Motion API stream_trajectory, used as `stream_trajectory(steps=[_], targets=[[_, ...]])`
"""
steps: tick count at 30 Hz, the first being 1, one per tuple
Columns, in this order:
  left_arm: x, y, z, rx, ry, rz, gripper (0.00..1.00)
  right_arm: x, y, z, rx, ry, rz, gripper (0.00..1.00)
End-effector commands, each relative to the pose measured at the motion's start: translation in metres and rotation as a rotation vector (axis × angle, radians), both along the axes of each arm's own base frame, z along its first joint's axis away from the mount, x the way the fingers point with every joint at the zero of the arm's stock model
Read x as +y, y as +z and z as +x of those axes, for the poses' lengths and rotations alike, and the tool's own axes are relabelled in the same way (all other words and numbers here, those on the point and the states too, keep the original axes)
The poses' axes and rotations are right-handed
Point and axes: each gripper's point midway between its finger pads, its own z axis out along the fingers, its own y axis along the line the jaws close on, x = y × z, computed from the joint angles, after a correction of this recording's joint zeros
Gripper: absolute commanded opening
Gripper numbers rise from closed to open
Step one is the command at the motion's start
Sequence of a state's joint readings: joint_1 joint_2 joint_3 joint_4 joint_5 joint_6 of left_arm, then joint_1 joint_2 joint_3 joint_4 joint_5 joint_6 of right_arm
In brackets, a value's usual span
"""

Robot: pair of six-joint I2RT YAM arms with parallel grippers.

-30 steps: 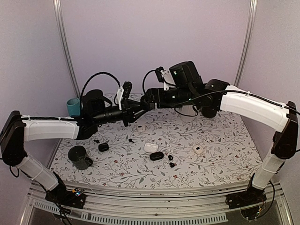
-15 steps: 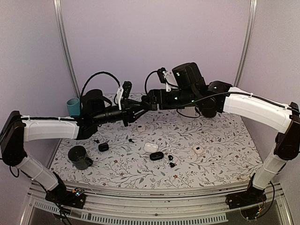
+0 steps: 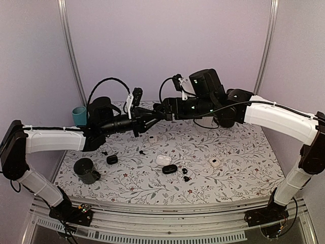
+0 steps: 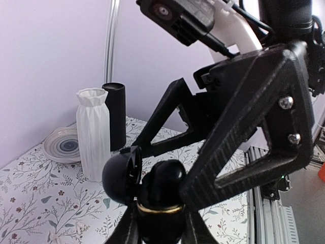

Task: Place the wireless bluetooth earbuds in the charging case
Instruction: Adjust the left earbud in the left side groove of the charging case, then close the charging case with the earbuds.

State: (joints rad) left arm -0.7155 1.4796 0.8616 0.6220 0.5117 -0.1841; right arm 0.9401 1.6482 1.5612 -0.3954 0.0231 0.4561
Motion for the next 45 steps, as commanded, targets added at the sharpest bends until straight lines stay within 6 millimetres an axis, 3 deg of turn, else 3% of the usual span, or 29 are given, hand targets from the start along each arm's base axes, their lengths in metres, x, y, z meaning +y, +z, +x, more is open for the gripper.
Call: stream_trajectory(steps=[1, 14, 29, 36, 45], targets=[[0.0, 0.037, -0.014, -0.088, -0.042, -0.08, 0.0, -0.013, 0.01, 0.005, -0.015, -0.037, 0.015, 0.88], [0.0, 0.037, -0.017, -0.093, -0.056, -0.086, 0.0, -0.015, 0.013, 0.002, -0.013, -0.028, 0.026, 0.88], [0.004, 0.033, -0.027, -0.096, -0.116, -0.103, 0.0, -0.026, 0.065, -0.023, -0.15, 0.096, 0.187, 0.88], [0.005, 0.039, -0.052, -0.131, -0.231, -0.134, 0.0, -0.031, 0.088, -0.045, -0.146, 0.316, 0.397, 0.88], [0.007, 0.051, -0.077, -0.167, -0.364, -0.181, 0.0, -0.01, 0.081, -0.08, -0.065, 0.61, 0.469, 0.87]])
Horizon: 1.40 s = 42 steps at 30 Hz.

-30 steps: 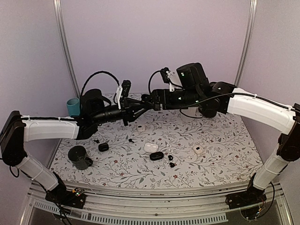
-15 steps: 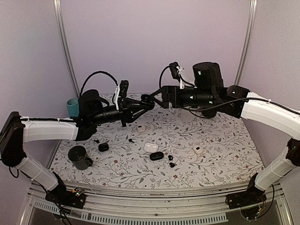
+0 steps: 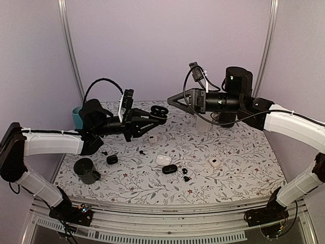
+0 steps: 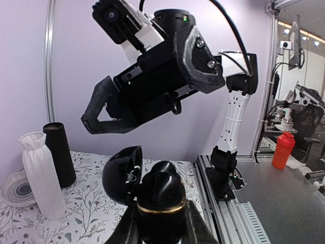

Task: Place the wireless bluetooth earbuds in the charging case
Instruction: Close the charging case with the earbuds.

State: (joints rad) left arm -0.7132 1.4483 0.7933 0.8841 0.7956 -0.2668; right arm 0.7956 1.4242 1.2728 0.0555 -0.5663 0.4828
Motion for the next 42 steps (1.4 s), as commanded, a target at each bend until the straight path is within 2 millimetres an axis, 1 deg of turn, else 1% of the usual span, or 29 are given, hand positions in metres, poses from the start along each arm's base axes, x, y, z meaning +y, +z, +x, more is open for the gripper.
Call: stream_trajectory(steps=[1, 3, 9, 16, 19, 23, 25, 31, 35, 36, 38, 39, 40, 42], targets=[[0.005, 0.017, -0.018, -0.055, -0.083, -0.045, 0.0, 0.013, 0.005, -0.03, 0.0, 0.22, 0.061, 0.87], [0.005, 0.018, -0.019, -0.055, -0.088, -0.046, 0.0, 0.015, 0.006, -0.036, 0.006, 0.267, 0.073, 0.86], [0.006, 0.019, -0.016, -0.056, -0.063, -0.053, 0.0, 0.021, 0.004, -0.043, 0.024, 0.335, 0.072, 0.84], [0.005, 0.015, -0.003, -0.014, -0.011, -0.035, 0.0, 0.027, 0.009, -0.057, 0.011, 0.401, 0.077, 0.83], [0.004, 0.011, 0.007, 0.028, 0.015, -0.021, 0.0, 0.027, 0.013, -0.059, -0.002, 0.405, 0.082, 0.83], [0.004, 0.01, 0.009, 0.054, 0.014, -0.021, 0.0, 0.025, 0.017, -0.059, -0.017, 0.388, 0.087, 0.83], [0.005, 0.01, 0.009, 0.056, 0.016, -0.023, 0.0, 0.025, 0.016, -0.055, -0.017, 0.361, 0.081, 0.83], [0.004, 0.012, 0.007, 0.083, -0.008, -0.028, 0.0, 0.022, 0.005, -0.032, -0.03, 0.196, 0.029, 0.79], [0.003, 0.013, 0.01, 0.135, -0.011, -0.042, 0.0, 0.017, 0.0, -0.02, -0.063, 0.098, 0.02, 0.73], [0.003, 0.014, 0.009, 0.15, -0.02, -0.048, 0.0, 0.016, -0.004, -0.019, -0.067, 0.079, 0.015, 0.71], [0.002, 0.014, 0.01, 0.184, -0.025, -0.056, 0.0, 0.014, -0.001, -0.018, -0.085, 0.057, 0.032, 0.67], [0.002, 0.015, 0.012, 0.205, -0.024, -0.06, 0.0, 0.012, 0.004, -0.018, -0.102, 0.041, 0.049, 0.66], [0.001, 0.014, 0.014, 0.226, -0.025, -0.063, 0.0, 0.012, -0.002, -0.018, -0.098, 0.03, 0.047, 0.65], [-0.002, 0.015, 0.016, 0.263, -0.038, -0.061, 0.0, 0.011, -0.005, -0.017, -0.111, -0.002, 0.055, 0.63]])
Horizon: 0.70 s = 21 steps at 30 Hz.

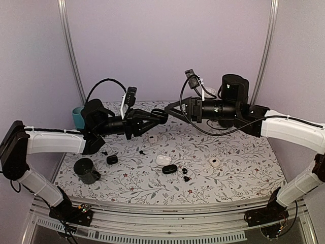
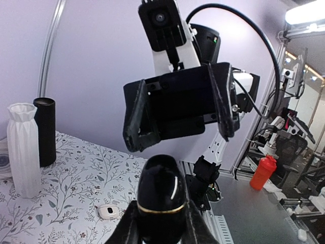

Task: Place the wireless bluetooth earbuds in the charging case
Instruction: Close the charging case with the earbuds, then pass from the left arm to the right

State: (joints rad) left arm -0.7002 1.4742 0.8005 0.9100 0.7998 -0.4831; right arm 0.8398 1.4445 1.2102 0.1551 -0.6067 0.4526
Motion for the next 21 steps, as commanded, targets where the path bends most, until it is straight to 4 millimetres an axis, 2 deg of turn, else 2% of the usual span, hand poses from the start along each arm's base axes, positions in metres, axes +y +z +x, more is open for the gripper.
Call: stream_trajectory(steps=[1, 9, 12, 21], targets=[[-0.002, 0.017, 0.009, 0.073, -0.011, -0.044, 0.0, -0.006, 0.011, 0.003, -0.079, -0.1, 0.054, 0.62], [-0.003, 0.025, 0.008, 0.102, -0.031, -0.071, 0.0, -0.002, -0.001, 0.011, -0.056, -0.124, 0.058, 0.58], [-0.004, 0.024, 0.009, 0.116, -0.033, -0.069, 0.0, 0.0, 0.0, 0.009, -0.034, -0.112, 0.079, 0.53], [-0.004, 0.028, 0.009, 0.153, -0.061, -0.118, 0.0, 0.007, -0.005, 0.004, 0.024, -0.051, 0.104, 0.49]])
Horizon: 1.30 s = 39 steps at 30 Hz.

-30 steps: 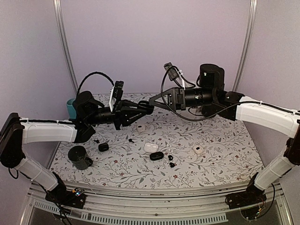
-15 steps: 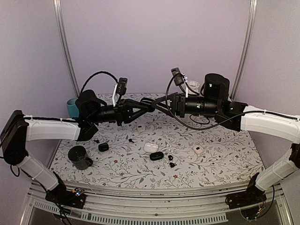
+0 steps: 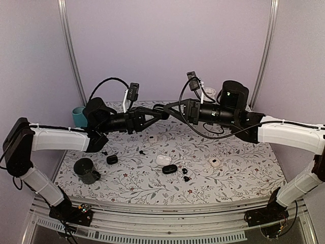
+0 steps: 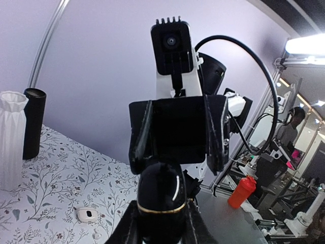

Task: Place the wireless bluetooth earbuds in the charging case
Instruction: Pass from the left arm to the right

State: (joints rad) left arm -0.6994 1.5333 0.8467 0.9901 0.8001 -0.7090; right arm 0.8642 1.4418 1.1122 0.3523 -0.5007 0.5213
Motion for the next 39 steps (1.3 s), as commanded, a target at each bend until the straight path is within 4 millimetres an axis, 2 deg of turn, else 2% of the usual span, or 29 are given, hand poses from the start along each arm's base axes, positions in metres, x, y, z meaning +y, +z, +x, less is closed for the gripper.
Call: stream_trajectory(steps=[1, 11, 23, 28, 30, 33, 37, 39], targets=[[0.002, 0.018, 0.0, -0.011, -0.015, -0.069, 0.0, 0.006, -0.005, -0.004, 0.027, 0.034, 0.016, 0.49], [0.001, 0.017, 0.003, 0.003, -0.012, -0.073, 0.0, 0.005, -0.005, -0.005, 0.031, 0.037, 0.018, 0.34], [0.0, 0.015, 0.004, 0.006, -0.014, -0.07, 0.0, 0.01, -0.008, -0.005, 0.038, 0.063, 0.012, 0.33], [0.0, 0.015, 0.004, 0.006, -0.015, -0.07, 0.0, 0.011, -0.008, -0.004, 0.04, 0.063, 0.012, 0.21], [0.0, 0.014, 0.004, 0.007, -0.016, -0.067, 0.01, 0.011, -0.006, -0.004, 0.038, 0.058, 0.015, 0.1], [-0.001, 0.012, 0.004, 0.009, -0.013, -0.06, 0.1, 0.009, -0.006, -0.002, 0.04, 0.043, 0.017, 0.04], [0.0, 0.006, 0.01, 0.003, 0.035, -0.015, 0.38, 0.006, -0.006, 0.001, 0.047, 0.012, 0.019, 0.04], [0.001, 0.005, 0.011, -0.01, 0.057, -0.001, 0.46, 0.004, -0.006, 0.004, 0.047, -0.006, 0.02, 0.03]])
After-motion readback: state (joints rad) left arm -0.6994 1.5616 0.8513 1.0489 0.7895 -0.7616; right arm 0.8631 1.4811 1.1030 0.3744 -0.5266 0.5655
